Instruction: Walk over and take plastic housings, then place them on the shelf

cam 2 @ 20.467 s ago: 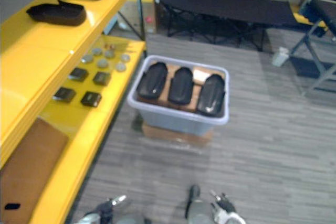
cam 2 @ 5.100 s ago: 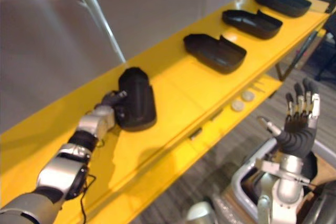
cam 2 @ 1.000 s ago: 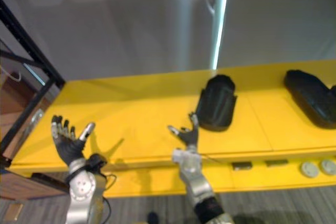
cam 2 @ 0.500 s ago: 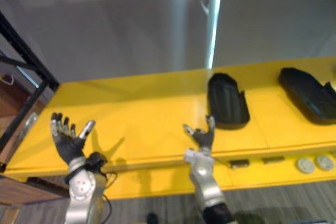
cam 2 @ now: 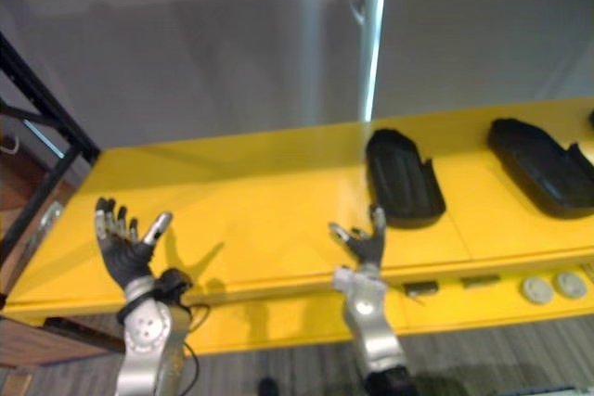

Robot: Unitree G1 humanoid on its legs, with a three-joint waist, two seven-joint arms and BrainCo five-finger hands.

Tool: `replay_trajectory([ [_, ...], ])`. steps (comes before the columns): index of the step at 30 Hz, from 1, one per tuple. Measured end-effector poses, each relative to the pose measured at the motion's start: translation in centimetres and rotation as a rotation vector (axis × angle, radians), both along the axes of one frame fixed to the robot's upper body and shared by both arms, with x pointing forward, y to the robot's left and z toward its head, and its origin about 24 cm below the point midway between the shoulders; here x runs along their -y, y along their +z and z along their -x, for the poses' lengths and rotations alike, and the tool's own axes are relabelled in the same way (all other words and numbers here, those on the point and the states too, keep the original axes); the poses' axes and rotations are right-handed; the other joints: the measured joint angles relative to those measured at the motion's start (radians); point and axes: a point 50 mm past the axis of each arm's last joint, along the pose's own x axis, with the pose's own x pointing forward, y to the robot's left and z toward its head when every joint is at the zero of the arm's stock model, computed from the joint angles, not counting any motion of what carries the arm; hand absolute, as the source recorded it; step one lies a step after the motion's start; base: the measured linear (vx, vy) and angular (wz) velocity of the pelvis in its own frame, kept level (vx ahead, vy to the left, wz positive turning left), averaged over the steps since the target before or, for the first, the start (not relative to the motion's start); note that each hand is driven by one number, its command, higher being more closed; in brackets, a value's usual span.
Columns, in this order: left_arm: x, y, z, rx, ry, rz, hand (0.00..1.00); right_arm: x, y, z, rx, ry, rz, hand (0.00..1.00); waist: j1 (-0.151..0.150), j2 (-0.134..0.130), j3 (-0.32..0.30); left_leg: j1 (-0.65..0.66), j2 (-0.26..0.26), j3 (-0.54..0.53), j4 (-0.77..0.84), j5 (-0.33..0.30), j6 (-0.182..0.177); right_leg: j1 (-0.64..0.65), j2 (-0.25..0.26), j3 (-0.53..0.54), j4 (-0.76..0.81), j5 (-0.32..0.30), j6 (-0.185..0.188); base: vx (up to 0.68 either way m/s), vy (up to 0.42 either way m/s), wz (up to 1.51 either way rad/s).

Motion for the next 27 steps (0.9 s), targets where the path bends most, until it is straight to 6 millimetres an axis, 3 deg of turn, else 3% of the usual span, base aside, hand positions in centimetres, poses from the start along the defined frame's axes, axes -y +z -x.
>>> replay_trajectory([
  [6, -0.6, 0.0, 0.1, -0.001, 0.030, -0.003, 0.00, -1.6, 0.5, 0.1, 0.071, 0.311, 0.022, 0.00, 0.002, 0.000, 0.000, 0.000, 0.000, -0.004, 0.003, -0.001, -0.002, 0.004, 0.001, -0.004, 0.009, 0.000, 0.000, 0.04, -0.007, 0.02],
  [9, -1.7, 0.2, 0.3, 0.006, 0.088, -0.009, 0.00, -3.0, 4.1, -0.7, 0.255, 0.502, -0.037, 0.00, 0.005, -0.001, -0.001, -0.001, -0.002, -0.016, 0.003, -0.001, -0.002, 0.010, 0.003, -0.023, 0.008, 0.000, 0.000, 0.01, -0.015, 0.10],
  [12, -2.3, 0.6, 0.3, 0.032, 0.133, -0.008, 0.00, -2.5, 8.4, -1.8, 0.469, 0.515, -0.105, 0.00, 0.010, -0.016, -0.010, -0.002, -0.004, -0.027, -0.001, -0.001, -0.001, 0.024, 0.005, -0.033, -0.003, 0.002, 0.002, -0.01, -0.008, 0.14],
  [15, -3.0, 1.3, 0.3, 0.085, 0.184, -0.009, 0.00, -0.5, 12.5, -2.2, 0.671, 0.436, -0.128, 0.00, 0.029, -0.039, -0.023, -0.003, -0.004, -0.030, -0.001, -0.001, -0.001, 0.027, 0.005, -0.038, -0.008, 0.002, 0.002, 0.01, -0.003, 0.04],
  [18, -3.7, 1.8, 0.4, 0.110, 0.221, -0.014, 0.00, 1.7, 14.7, -1.8, 0.772, 0.314, -0.108, 0.00, 0.026, -0.052, -0.031, -0.002, -0.008, -0.030, -0.001, 0.000, -0.001, 0.028, 0.004, -0.042, -0.009, 0.004, 0.003, 0.00, 0.000, 0.00],
  [22, -4.1, 2.0, 0.6, 0.133, 0.245, -0.019, 0.00, 5.0, 15.1, -0.7, 0.797, 0.101, -0.037, 0.00, 0.020, -0.053, -0.031, 0.001, -0.008, -0.024, -0.001, 0.000, -0.001, 0.029, 0.005, -0.031, -0.016, 0.011, 0.002, 0.00, 0.007, -0.05],
  [27, -4.5, 2.4, 1.2, 0.157, 0.265, -0.025, 0.00, 9.8, 13.4, 2.7, 0.738, -0.237, 0.094, 0.00, -0.007, -0.054, -0.029, 0.017, -0.002, 0.003, -0.003, -0.003, 0.001, 0.037, 0.012, -0.002, -0.044, 0.025, 0.000, -0.01, 0.001, -0.17],
])
